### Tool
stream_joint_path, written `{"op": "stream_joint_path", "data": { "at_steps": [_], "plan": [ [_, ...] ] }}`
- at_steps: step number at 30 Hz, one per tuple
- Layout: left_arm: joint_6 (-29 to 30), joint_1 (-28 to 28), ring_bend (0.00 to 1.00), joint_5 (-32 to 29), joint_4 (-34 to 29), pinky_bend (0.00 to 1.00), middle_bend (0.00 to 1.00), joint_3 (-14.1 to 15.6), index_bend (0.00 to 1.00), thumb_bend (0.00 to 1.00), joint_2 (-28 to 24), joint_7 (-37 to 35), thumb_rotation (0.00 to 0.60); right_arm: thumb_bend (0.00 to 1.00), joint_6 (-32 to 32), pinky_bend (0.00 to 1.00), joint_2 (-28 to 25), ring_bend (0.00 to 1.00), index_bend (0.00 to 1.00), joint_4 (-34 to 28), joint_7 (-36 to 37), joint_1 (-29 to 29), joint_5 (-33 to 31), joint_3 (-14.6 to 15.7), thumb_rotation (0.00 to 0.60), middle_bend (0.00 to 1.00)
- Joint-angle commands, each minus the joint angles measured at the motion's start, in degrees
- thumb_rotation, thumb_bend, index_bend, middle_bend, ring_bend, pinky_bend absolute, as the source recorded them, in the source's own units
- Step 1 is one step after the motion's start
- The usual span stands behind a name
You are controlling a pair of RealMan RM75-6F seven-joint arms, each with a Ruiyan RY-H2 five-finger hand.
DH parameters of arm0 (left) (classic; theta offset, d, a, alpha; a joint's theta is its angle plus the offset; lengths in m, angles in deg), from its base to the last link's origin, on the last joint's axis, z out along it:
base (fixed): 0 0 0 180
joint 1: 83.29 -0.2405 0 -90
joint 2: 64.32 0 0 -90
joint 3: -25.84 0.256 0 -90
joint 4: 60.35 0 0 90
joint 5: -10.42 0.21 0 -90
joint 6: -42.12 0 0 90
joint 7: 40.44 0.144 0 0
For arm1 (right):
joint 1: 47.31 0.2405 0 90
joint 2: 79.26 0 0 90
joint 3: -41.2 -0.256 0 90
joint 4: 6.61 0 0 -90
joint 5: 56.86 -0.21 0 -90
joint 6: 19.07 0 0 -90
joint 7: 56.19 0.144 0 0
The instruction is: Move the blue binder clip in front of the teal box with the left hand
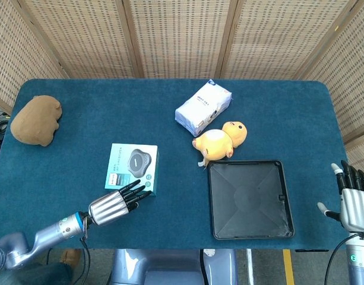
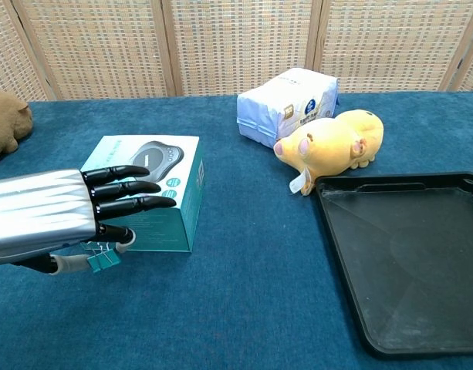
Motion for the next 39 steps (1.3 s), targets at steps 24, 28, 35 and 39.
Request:
{"op": "stream_joint_path", "data": {
  "at_steps": [24, 28, 35, 39],
  "plan": [
    [8.03, 0.35, 0.0, 6.08, 18.81, 0.0, 0.0, 2.93, 0.61, 0.36, 10.6, 16.93, 0.6, 0.0, 0.14, 0.0, 0.18, 0.0, 0.08, 0.02, -0.37, 0.06, -0.09, 0.08, 0.6, 0.0],
    [7.84, 0.45, 0.0, 5.59, 18.84, 0.0, 0.0, 3.16, 0.6, 0.36, 10.97, 17.76, 0.6, 0.0, 0.1, 0.0, 0.12, 0.0, 0.08, 0.01, -0.27, 0.05, -0.09, 0.04, 0.6, 0.0],
    [7.72, 1.02, 0.0, 5.14, 18.33, 0.0, 0.0, 3.72, 0.45, 0.25, 11.04, 17.91, 0.6, 0.0, 0.12, 0.0, 0.08, 0.0, 0.08, -0.03, -0.21, 0.04, -0.14, 0.03, 0.6, 0.0],
    [8.31, 1.22, 0.0, 5.1, 18.19, 0.0, 0.0, 4.11, 0.37, 0.22, 10.71, 17.82, 0.6, 0.0, -0.05, 0.0, 0.04, 0.0, 0.08, -0.14, -0.19, 0.0, -0.29, -0.13, 0.6, 0.0]
  ]
}}
